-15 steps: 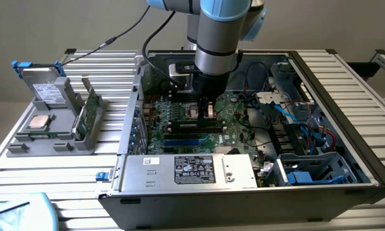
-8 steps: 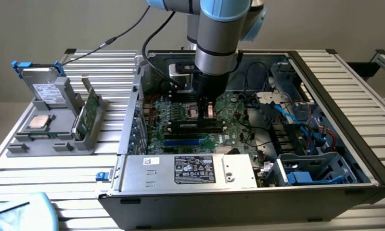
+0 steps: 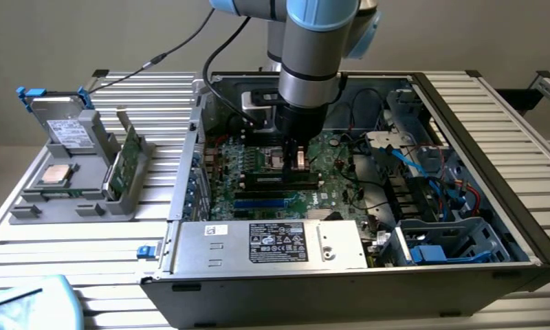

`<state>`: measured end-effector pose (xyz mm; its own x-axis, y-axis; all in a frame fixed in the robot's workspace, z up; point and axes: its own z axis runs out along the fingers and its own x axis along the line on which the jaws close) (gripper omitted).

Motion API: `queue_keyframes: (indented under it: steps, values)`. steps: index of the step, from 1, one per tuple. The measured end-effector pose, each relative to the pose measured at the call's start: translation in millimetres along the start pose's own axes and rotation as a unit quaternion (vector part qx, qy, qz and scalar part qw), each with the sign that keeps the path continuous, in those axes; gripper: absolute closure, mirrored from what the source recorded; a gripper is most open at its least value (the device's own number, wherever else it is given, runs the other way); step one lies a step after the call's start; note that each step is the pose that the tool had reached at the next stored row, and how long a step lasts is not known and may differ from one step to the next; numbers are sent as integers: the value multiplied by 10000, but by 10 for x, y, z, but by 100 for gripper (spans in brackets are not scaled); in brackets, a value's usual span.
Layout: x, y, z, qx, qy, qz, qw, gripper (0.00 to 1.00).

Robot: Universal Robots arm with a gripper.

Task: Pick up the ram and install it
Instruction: 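Insert the ram into the slot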

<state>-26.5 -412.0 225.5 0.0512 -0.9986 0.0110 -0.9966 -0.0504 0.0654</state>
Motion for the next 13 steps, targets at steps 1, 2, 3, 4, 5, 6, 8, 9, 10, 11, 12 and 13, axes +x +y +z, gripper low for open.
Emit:
queue_keyframes:
  steps: [1, 2, 3, 4, 5, 6, 8, 9, 10, 11, 12, 13]
  values:
    - [0, -1, 0, 0, 0, -1, 10000, 86]
    - [1, -2, 0, 0, 0, -1, 10000, 86]
    - [1, -3, 0, 0, 0, -1, 10000, 86]
    - [1, -5, 0, 0, 0, -2, 10000, 86]
    - [1, -6, 0, 0, 0, -1, 10000, 86]
    - [1, -6, 0, 0, 0, 0, 10000, 86]
    - [1, -6, 0, 0, -1, 2, 10000, 86]
    - [1, -6, 0, 0, -1, 5, 10000, 86]
    - [1, -6, 0, -1, -1, 9, 10000, 86]
    - [1, -6, 0, -1, -1, 20, 10000, 86]
    - [1, -6, 0, -1, -2, 34, 10000, 86]
    - [1, -6, 1, -1, -2, 45, 10000, 86]
